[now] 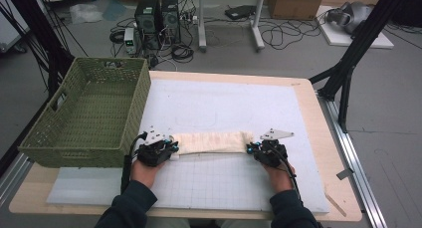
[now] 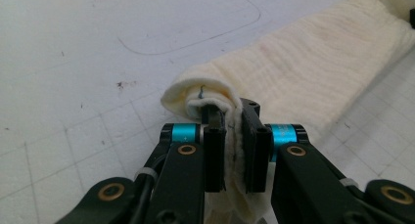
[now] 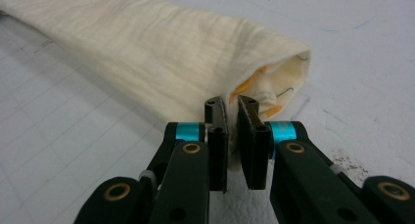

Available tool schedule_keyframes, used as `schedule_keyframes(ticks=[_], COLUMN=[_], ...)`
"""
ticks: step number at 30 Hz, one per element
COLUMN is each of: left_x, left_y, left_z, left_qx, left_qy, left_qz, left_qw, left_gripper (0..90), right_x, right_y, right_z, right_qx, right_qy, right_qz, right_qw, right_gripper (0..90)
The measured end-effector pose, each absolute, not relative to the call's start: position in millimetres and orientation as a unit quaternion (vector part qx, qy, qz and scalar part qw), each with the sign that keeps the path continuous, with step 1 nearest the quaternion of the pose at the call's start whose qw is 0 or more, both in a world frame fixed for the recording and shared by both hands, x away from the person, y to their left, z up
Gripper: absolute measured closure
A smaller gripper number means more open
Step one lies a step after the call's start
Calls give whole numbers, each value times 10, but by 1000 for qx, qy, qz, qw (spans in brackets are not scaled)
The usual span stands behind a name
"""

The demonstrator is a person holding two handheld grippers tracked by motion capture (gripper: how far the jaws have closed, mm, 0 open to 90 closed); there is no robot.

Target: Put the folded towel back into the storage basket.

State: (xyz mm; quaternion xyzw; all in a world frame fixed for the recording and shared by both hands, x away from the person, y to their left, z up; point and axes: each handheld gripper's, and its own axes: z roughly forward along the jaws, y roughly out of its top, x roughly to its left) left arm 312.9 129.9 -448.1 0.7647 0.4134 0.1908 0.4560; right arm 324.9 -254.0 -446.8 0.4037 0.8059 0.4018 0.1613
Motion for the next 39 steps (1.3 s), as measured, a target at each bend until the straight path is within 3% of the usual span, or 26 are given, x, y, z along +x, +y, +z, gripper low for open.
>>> schedule_keyframes(ticks=[39], left_x=[2896], left_y=[1450], left_z=[-3517], left_qx=[714], left_qy=[354], left_qz=[230], left_qw=[558], left_gripper=[818], right_x=[3198], right_y=[-2646], right_z=[-3635], right_qx=[365], right_qy=[761], right_qz=[485], right_qw=[229], right_gripper=[838])
